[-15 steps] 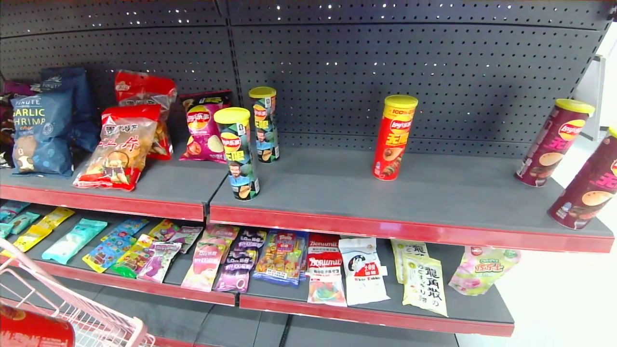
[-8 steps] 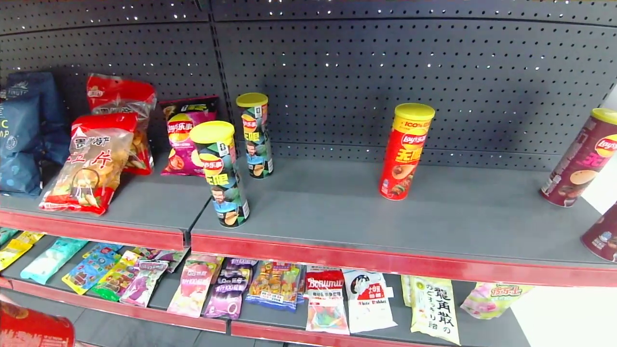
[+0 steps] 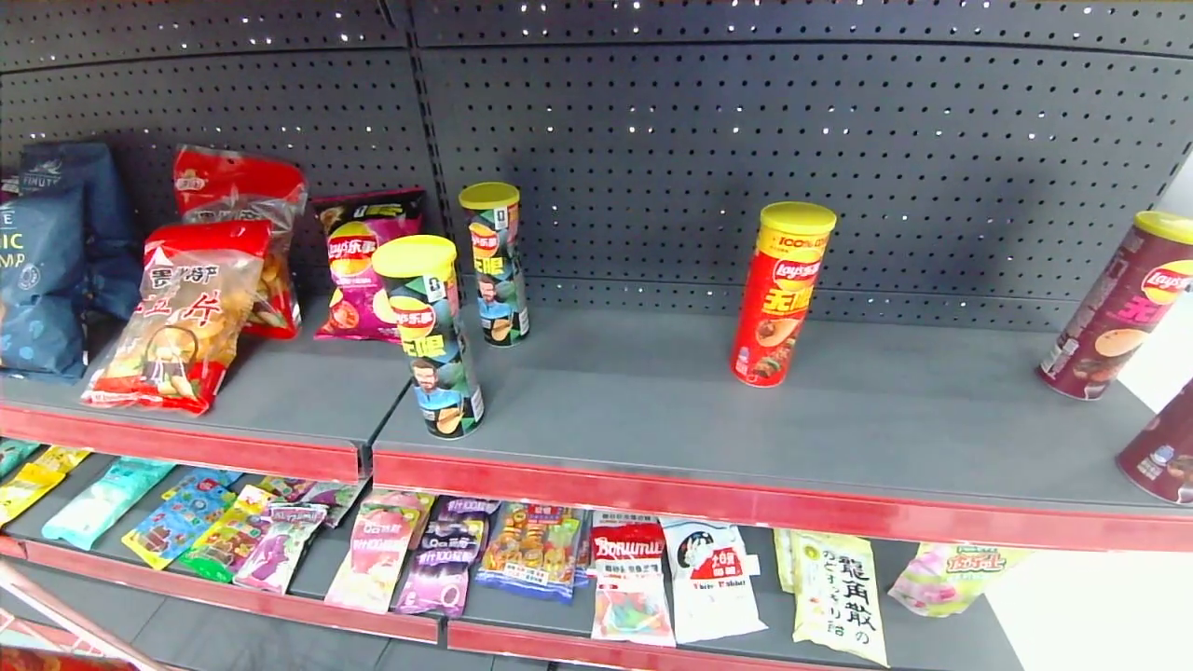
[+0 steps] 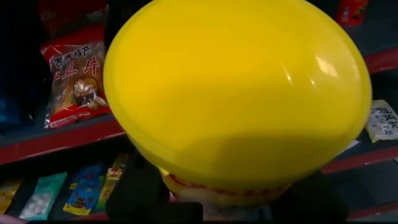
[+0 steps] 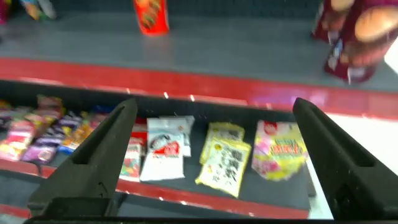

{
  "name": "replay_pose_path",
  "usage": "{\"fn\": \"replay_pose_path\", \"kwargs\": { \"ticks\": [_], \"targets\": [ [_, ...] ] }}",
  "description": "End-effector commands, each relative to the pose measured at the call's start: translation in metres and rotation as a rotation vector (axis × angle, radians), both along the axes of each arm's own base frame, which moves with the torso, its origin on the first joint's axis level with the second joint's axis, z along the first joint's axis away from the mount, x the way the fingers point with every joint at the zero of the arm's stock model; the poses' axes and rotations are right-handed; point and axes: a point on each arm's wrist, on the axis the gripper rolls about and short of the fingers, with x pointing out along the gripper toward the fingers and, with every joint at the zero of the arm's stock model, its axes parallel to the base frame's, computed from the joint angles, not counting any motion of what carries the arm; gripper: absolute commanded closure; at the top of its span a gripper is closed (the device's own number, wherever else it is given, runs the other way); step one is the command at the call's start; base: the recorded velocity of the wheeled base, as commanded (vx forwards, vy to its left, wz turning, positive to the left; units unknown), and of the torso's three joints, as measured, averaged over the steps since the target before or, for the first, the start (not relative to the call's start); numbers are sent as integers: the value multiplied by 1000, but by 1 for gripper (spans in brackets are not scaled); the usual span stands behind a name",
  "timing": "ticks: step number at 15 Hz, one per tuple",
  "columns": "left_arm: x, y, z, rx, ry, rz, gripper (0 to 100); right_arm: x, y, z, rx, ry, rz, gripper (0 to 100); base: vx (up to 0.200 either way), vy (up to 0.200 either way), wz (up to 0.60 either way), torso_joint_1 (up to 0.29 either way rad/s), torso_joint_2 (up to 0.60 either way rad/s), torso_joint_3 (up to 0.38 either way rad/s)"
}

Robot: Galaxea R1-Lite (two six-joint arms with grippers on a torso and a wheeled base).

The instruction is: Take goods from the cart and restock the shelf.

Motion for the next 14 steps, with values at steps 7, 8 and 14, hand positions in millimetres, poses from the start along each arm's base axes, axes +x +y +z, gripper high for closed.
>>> {"fn": "replay_pose_path", "kwargs": {
  "ticks": [7,8,14],
  "targets": [
    [14,0,6,4,65,69,100,140,37,131,-151,185,454,0,0,0,0,0,0,0],
    [14,-1,5,5,72,59,100,161,48,132,-149,190,474,0,0,0,0,0,0,0],
    [23,-2,9,12,103,66,100,262,81,106,-90,250,469,0,0,0,0,0,0,0]
  ]
}}
